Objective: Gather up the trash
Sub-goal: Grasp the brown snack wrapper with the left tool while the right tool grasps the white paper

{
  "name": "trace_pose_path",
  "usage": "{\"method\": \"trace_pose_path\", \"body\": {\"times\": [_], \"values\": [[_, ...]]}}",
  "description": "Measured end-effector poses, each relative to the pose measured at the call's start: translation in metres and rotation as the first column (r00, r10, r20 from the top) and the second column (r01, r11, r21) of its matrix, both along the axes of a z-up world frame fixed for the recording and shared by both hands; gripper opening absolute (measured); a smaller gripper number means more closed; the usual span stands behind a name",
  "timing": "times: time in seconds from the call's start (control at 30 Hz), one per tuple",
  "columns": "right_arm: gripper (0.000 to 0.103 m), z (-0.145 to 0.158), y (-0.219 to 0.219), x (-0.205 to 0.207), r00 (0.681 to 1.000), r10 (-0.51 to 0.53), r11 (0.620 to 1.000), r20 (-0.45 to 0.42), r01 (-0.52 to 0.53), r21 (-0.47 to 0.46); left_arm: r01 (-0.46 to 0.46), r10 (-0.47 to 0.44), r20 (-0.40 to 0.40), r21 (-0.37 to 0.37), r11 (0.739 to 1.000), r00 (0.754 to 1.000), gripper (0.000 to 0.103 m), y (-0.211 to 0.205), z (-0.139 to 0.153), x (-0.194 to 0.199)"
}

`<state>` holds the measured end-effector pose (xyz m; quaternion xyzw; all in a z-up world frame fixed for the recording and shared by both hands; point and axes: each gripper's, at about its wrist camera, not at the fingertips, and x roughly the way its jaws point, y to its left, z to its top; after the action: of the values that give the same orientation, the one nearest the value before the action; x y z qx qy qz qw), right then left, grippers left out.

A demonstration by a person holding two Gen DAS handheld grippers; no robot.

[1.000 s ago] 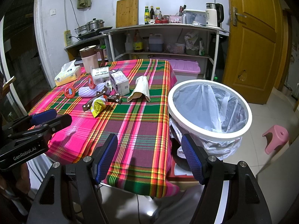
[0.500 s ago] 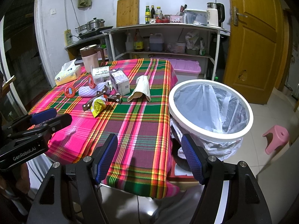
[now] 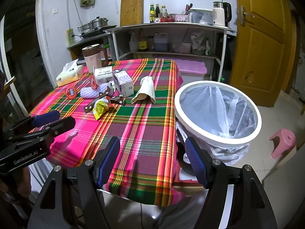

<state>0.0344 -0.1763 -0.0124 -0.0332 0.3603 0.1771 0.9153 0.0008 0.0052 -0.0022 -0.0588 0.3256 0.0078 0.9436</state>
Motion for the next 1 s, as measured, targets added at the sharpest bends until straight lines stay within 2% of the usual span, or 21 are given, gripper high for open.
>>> {"method": "trace_pose_path", "body": {"times": [0.13, 0.43, 0.77, 1.0], "values": [[0.071, -0.002, 0.004, 0.004, 1.000, 0.007, 1.000, -0.008, -0.007, 0.003, -0.004, 0.003, -0.014, -0.022, 1.000, 1.000, 0.058, 0.002, -0.009, 0.011], [0.071, -0.006, 0.014, 0.022, 0.998, 0.064, 0.998, -0.028, -0.064, -0.002, -0.032, 0.032, -0.021, -0.015, 0.999, 0.999, 0.058, 0.022, -0.016, 0.029], [0.071, -0.009, 0.031, 0.064, 0.991, 0.103, 0.994, -0.085, -0.099, 0.055, -0.072, 0.074, -0.046, 0.041, 0.997, 0.996, 0.058, 0.053, -0.027, 0.068], [0.071, -0.011, 0.043, 0.078, 0.990, 0.114, 0.993, -0.089, -0.109, 0.053, -0.047, 0.051, -0.083, 0.053, 0.998, 0.995, 0.058, 0.069, -0.041, 0.096]]}}
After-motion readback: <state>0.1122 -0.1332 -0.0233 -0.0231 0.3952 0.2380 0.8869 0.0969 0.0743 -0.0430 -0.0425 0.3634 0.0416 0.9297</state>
